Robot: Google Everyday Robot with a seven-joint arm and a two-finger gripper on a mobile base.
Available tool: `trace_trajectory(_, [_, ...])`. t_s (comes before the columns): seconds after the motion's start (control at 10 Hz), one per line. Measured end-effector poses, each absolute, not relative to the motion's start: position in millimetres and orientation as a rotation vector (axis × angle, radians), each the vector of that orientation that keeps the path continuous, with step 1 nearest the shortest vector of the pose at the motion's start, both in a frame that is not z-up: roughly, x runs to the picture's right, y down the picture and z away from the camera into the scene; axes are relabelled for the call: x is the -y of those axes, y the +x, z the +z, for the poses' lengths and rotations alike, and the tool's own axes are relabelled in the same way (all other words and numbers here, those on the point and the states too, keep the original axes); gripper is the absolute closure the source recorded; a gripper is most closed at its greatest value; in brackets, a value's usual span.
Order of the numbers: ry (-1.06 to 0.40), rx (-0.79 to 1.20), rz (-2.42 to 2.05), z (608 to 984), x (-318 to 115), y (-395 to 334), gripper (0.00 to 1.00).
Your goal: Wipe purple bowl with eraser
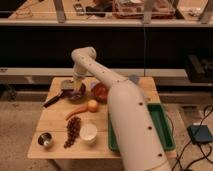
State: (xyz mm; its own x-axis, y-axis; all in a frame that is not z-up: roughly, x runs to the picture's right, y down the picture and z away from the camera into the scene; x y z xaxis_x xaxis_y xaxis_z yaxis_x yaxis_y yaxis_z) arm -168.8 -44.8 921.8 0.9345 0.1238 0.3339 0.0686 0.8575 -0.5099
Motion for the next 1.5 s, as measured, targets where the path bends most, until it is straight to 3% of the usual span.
trace_trajectory(0.4, [-0.542, 0.338, 0.049, 897.2, 27.7, -155.1, 0.82])
trace_trajectory(0.7, [-0.512, 0.265, 0.051, 892.2, 50.2, -138.7, 0.82])
trace_trajectory(1.5, [-0.533, 0.246, 0.037, 936.1, 75.6, -162.5, 0.82])
